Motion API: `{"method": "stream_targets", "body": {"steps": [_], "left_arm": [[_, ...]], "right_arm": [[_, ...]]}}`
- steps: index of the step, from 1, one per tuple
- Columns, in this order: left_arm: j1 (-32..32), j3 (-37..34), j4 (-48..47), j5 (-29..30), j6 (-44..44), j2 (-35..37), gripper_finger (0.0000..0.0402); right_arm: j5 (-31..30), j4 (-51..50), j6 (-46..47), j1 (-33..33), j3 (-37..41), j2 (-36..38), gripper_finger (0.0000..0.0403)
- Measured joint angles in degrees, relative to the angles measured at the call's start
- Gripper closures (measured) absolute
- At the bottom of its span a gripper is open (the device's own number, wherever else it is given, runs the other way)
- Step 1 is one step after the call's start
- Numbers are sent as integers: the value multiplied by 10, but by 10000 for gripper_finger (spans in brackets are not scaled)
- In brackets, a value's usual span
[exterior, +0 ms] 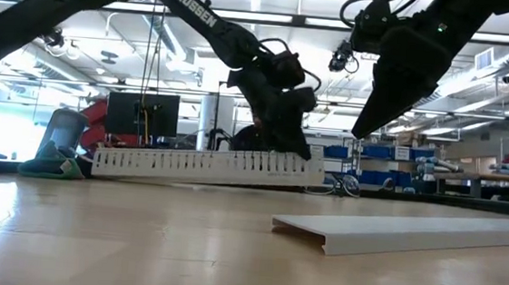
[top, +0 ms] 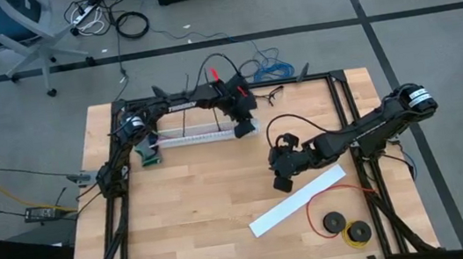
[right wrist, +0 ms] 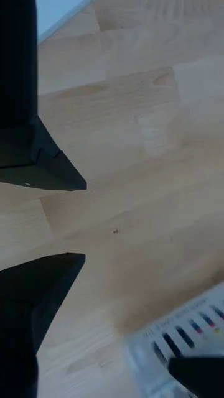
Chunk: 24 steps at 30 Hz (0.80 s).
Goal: Ziptie cables
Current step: Move the white cable duct to the middle left of the table
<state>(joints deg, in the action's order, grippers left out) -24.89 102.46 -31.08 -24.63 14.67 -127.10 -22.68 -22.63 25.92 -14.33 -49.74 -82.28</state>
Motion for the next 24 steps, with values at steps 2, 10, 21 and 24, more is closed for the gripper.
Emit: {"method": "stream_targets", "body": {"steps": [2, 10, 21, 24], "left_arm": [[18, -17, 36, -8, -3, 9, 161], [74, -119, 123, 13, -14, 51, 161], [92, -444, 473, 59, -78, 236, 161], [93, -516, 529, 62, -78, 260, 161]], "right_arm": [[1, -3, 4, -3, 0, 0, 241], [-4, -26, 34, -21, 0, 0, 241], [-93, -44, 108, -75, 21, 0, 241], [-94, -26, 160, -91, 50, 0, 241]]}}
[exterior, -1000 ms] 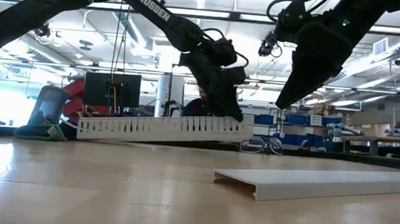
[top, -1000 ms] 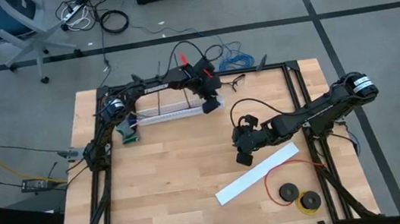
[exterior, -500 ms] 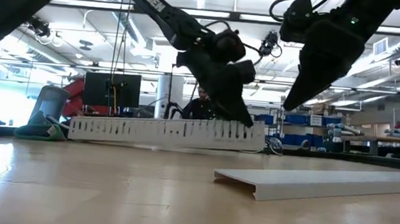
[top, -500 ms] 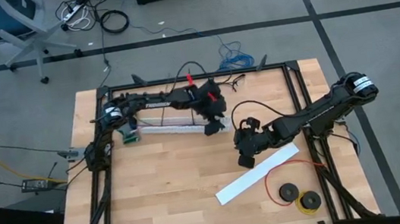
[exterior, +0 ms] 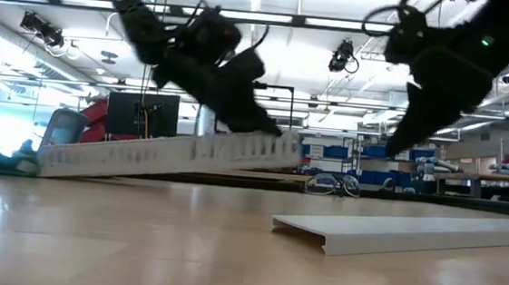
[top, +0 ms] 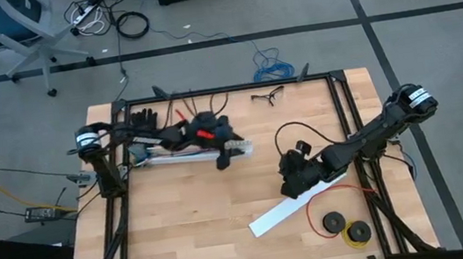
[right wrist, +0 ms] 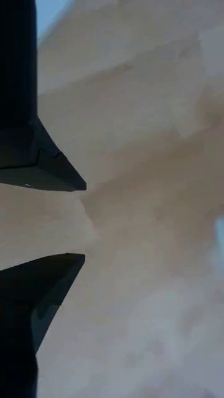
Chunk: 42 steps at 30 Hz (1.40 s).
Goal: Ziptie cables
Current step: Move the white cable duct to the middle left of the table
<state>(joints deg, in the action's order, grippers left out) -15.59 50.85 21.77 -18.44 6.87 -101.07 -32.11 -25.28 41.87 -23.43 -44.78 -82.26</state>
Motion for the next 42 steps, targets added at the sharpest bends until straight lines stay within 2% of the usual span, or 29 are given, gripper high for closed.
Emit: {"method": "stream_targets", "body": {"steps": [6, 9, 12, 15, 18, 25, 37, 42], "left_arm": [[0, -65, 54, -6, 9, 1, 161], [0, -77, 46, -26, 37, -1, 161], [0, -79, 52, -35, 48, -1, 161], [0, -79, 47, -33, 48, -1, 161], [0, -79, 48, -25, 51, -1, 161], [0, -79, 25, -24, 48, -1, 161], [6, -79, 44, -23, 9, -1, 161], [7, -79, 73, -23, -41, -2, 161]], "right_arm": [[28, 84, 113, -54, 53, 0, 241], [33, 157, 121, -70, 59, 0, 241], [36, 227, 75, -67, 59, 0, 241], [70, 269, 31, -44, 59, 0, 241], [109, 281, 5, -17, 59, -1, 242], [134, 304, -91, 12, 59, -1, 243], [111, 320, -173, 13, 59, -1, 231], [113, 302, -208, 13, 59, -1, 221]]}}
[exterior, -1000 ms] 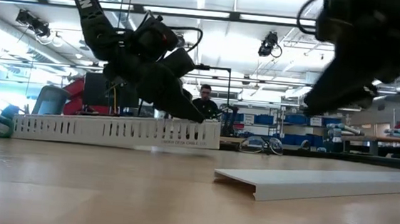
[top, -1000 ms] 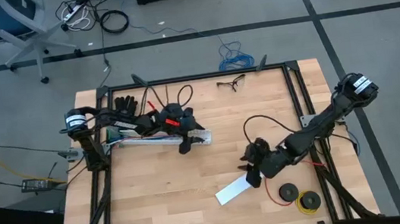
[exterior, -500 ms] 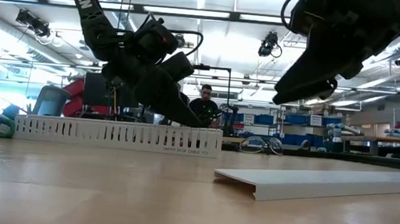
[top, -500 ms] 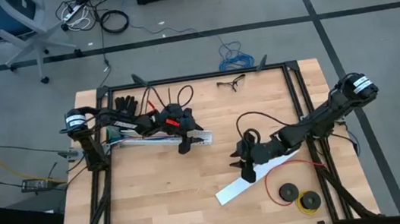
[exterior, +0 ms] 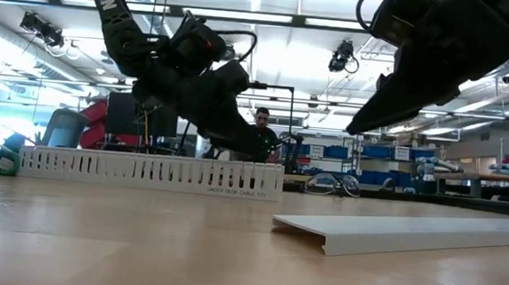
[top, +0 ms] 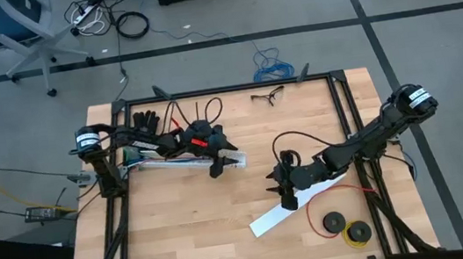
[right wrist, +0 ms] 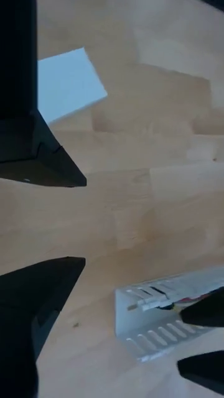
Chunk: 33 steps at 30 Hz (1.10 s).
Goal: Ziptie cables
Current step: Move the white cable duct to the middle left of the table, then close the white cable duct
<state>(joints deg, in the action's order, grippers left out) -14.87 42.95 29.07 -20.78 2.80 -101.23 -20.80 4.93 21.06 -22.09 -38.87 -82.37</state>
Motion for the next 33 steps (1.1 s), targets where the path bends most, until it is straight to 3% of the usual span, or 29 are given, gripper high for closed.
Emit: {"method": "stream_targets", "body": {"steps": [6, 12, 17, 22, 27, 33], "left_arm": [[3, 0, 15, 19, -61, -1, 161], [22, 0, 20, 18, -62, -1, 161], [53, 0, 33, 17, -47, -1, 153], [89, 0, 33, 44, -29, -1, 117], [111, 0, 33, 149, 2, -1, 67], [115, 0, 32, 157, -20, -1, 42]], "right_arm": [[28, -12, 40, -7, 0, 0, 220], [35, -4, 162, -27, 0, 0, 219], [23, 9, 210, -45, 0, 0, 221], [15, 27, 223, -52, 0, 0, 220], [15, 28, 223, -56, 0, 0, 222], [14, 28, 208, -58, 0, 0, 221]]}}
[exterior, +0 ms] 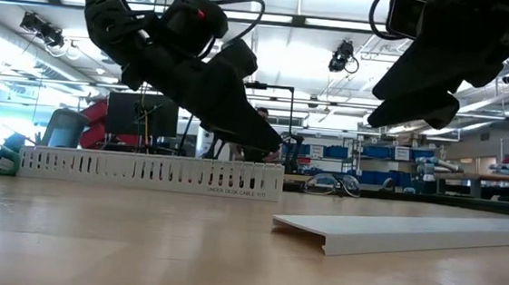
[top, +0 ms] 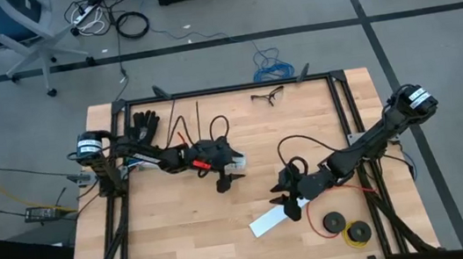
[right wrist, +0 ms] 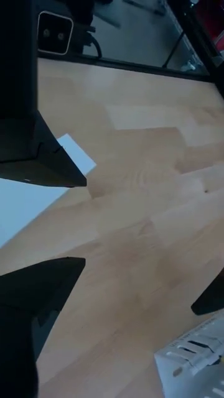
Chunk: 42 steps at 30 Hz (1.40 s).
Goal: Ziptie cables
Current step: Close the white cable duct
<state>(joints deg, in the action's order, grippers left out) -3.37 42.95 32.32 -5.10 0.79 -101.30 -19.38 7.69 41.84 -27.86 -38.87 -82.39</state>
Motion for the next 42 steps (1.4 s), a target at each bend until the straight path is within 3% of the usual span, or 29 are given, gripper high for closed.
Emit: {"method": "stream_targets", "body": {"steps": [6, 9, 15, 21, 28, 35, 42], "left_arm": [[1, 0, 9, -14, -69, 0, 41], [1, 0, 8, -46, -70, 0, 41], [7, 0, 5, -50, -72, 0, 41], [9, 0, -7, -50, -70, 0, 41], [9, 0, -12, -50, -75, 0, 41], [9, 0, -18, -50, -77, 0, 41], [9, 0, -38, -34, -77, 0, 41]], "right_arm": [[-9, 1, -44, -2, 0, -3, 222], [-7, 20, -66, -5, 0, -22, 220], [14, 114, -70, -31, -3, -88, 216], [-34, 106, -95, -54, -30, -142, 216], [-6, 105, -133, -32, -68, -197, 219], [82, 87, -164, -9, -80, -200, 175], [121, 77, -208, -4, -81, -199, 114]]}}
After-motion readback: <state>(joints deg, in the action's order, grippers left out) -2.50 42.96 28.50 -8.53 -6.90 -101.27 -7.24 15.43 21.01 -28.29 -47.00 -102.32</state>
